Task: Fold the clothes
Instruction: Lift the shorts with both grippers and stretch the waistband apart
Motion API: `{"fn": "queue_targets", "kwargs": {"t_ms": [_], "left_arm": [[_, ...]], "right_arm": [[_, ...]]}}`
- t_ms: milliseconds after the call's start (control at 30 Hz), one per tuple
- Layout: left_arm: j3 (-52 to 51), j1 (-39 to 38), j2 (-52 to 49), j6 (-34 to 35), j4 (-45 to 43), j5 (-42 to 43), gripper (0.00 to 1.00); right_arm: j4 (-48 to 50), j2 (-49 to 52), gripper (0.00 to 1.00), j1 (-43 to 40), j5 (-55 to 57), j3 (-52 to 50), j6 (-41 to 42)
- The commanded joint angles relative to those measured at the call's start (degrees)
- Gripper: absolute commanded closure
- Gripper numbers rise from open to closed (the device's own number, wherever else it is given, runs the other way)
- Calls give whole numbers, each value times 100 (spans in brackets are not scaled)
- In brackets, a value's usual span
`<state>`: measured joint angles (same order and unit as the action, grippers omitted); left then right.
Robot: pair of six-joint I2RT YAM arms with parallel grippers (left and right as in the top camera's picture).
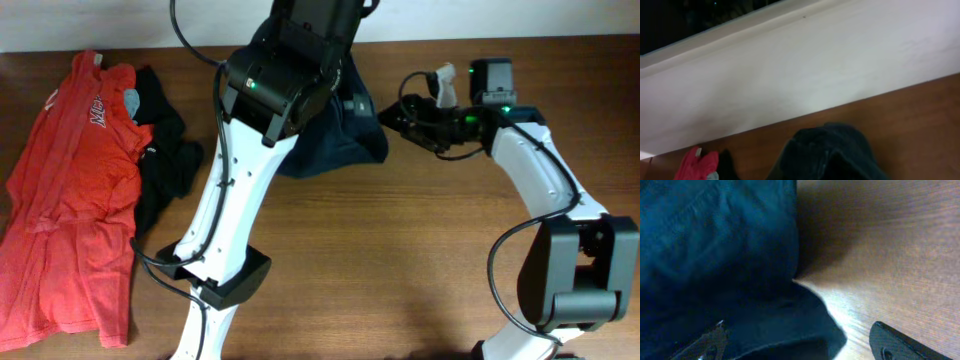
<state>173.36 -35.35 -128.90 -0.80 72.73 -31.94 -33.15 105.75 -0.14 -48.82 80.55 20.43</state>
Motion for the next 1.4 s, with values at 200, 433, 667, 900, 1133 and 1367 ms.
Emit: {"fn": "queue_targets", "kwargs": {"t_ms": [200, 433, 667, 900, 1133, 1367], "left_arm": [[31, 251, 190, -4, -164, -90, 99], [31, 262, 184, -7, -216, -90, 99], [13, 328, 70, -4, -332, -87, 99], [13, 310, -26, -4, -326, -87, 99], [13, 310, -26, -4, -284, -85, 99], [13, 278, -26, -4, -151, -87, 99]], "right_arm": [[-190, -28, 5, -138, -175, -37, -369], [-164, -26, 3, -319, -157, -37, -374], [-326, -26, 1, -595, -203, -37, -614], [-431, -26, 2, -175, 142, -44, -767], [-157, 46, 2, 306, 658, -44, -334], [822, 728, 3, 748, 815, -44, 354]]}}
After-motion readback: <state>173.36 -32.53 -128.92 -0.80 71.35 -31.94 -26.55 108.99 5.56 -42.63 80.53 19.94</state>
